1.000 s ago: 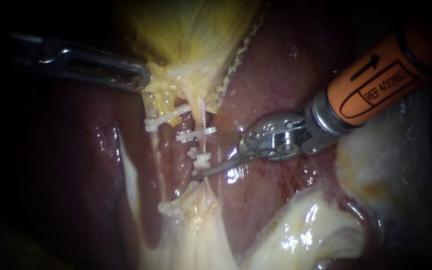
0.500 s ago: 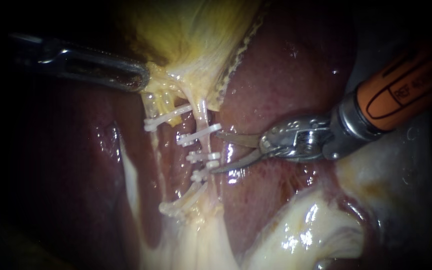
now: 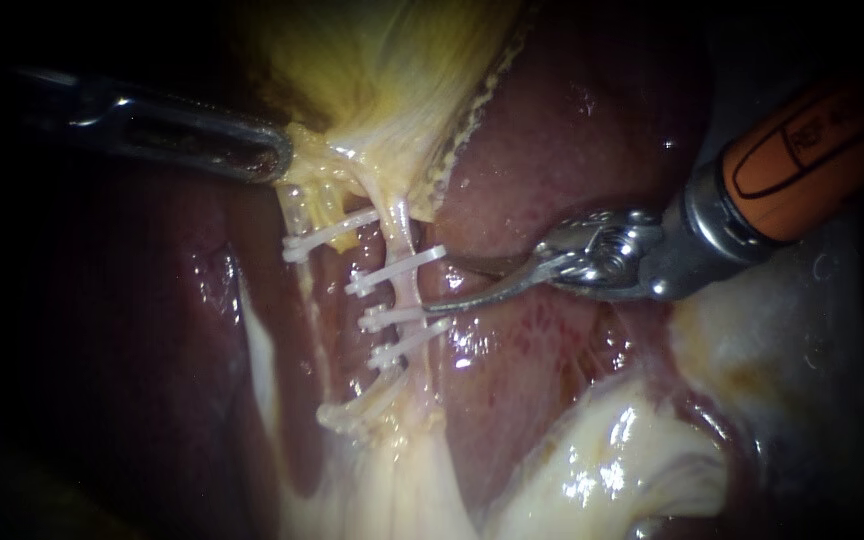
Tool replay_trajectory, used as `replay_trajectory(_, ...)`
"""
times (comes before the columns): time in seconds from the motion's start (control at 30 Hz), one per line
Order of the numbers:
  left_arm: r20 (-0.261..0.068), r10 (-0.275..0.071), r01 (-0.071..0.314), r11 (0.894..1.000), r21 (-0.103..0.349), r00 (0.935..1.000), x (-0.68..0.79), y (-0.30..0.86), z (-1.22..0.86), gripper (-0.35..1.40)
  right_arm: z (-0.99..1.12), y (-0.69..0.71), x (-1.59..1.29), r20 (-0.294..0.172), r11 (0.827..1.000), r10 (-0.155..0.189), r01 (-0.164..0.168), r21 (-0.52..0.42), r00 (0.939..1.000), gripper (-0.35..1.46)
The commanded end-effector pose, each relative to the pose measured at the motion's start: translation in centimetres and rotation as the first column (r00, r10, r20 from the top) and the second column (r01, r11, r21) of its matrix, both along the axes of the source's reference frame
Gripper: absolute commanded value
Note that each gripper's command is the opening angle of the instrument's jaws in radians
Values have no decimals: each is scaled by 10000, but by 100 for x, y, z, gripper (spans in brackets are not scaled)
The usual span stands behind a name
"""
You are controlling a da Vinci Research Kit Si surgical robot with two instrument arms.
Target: Go to the cutting position right tube
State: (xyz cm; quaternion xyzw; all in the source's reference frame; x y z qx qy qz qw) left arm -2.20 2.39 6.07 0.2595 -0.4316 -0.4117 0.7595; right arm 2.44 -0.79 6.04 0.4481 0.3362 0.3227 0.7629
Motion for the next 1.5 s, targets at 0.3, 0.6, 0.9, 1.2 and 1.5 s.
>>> replay_trajectory(0.3,-7,-11,11,10000,1,10000,-1,-1,-1,-35,7,2,17,-495,9982,129,-100,583,9987,131)
replay_trajectory(0.6,-9,-13,13,10000,0,10000,-1,-1,-1,-35,20,-5,41,-989,9983,77,-20,576,9951,131)
replay_trajectory(0.9,-9,-13,13,10000,0,10000,-1,-1,-1,-35,45,-23,73,-1852,9994,241,-282,-196,9824,141)
replay_trajectory(1.2,-7,-12,12,10000,1,10000,-1,-1,-1,-35,39,-23,85,-2694,9935,247,-537,-1007,9627,143)
replay_trajectory(1.5,-7,-11,11,10000,1,10000,-1,-1,-1,-35,-1,-18,90,-3418,9933,636,-926,-691,9376,143)
